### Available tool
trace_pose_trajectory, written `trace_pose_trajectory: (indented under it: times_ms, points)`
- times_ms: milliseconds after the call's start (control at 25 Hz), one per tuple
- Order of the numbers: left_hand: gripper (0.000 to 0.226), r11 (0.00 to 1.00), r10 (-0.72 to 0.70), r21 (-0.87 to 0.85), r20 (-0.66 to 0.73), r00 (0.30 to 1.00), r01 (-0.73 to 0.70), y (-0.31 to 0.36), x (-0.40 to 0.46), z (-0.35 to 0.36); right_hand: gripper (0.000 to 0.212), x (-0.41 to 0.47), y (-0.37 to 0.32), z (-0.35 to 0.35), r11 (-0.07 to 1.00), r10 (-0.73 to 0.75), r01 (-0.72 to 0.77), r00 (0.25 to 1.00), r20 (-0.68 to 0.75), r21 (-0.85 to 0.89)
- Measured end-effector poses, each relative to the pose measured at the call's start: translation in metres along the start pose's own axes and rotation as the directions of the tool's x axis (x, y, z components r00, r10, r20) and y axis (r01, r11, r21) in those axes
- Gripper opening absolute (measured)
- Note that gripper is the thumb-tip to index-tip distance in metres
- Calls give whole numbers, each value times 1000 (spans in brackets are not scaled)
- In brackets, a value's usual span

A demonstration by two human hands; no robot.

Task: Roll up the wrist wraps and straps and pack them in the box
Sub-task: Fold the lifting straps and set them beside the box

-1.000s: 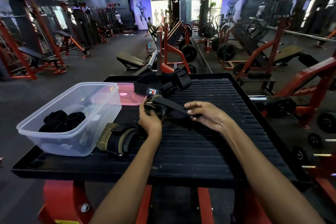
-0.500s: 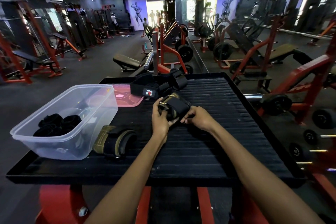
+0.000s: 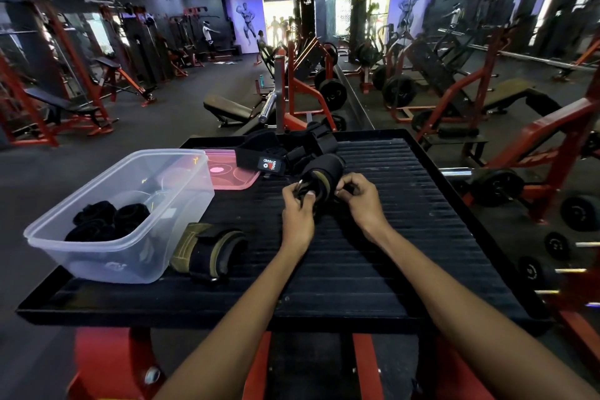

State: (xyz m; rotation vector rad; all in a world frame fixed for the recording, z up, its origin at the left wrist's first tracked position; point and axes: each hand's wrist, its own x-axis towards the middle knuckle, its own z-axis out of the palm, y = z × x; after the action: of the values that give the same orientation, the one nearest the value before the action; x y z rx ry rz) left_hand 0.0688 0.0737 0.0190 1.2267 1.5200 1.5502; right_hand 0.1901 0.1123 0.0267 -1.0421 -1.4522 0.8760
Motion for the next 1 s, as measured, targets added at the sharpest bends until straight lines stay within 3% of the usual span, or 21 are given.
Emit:
trace_pose_trajectory:
  times_ms: [120, 200, 320, 440, 560, 680, 800, 920, 1000]
  points:
    - [33, 997, 68, 42, 41, 997, -69, 0, -3, 0, 33, -2, 2, 1, 949, 171, -192, 980, 101, 250]
    - [36, 993, 87, 71, 61, 994, -92, 1, -4, -1, 27, -4, -2, 3, 919, 230, -268, 960, 160, 289]
    - [41, 973, 177, 132, 95, 980, -188, 1, -7, -1, 15, -4, -7, 6, 910, 259, -300, 951, 171, 288]
    - [42, 956, 225, 180, 60, 973, -232, -2, -6, 0, 29, -5, -12, 5, 913, 220, -263, 961, 166, 311]
    - [40, 965, 167, 202, 29, 986, -169, -2, -5, -1, 39, -4, -12, 5, 890, 227, -305, 941, 251, 340]
    - [46, 993, 58, 100, 17, 998, -59, -4, -2, -1, 31, 0, -13, 4, 711, 296, -449, 889, 349, 541]
    - [35, 998, -61, -17, -58, 996, 61, -9, 4, 1, 10, 3, -12, -1, 582, 341, -439, 896, 285, 684]
    - [36, 975, -183, -151, -128, 975, 163, -14, 11, -2, 11, 8, -12, -9, 501, 382, -385, 902, 202, 775]
    - [39, 967, -180, -206, -147, 973, 148, -14, 14, -4, 10, 9, -11, -11, 505, 428, -397, 886, 177, 766]
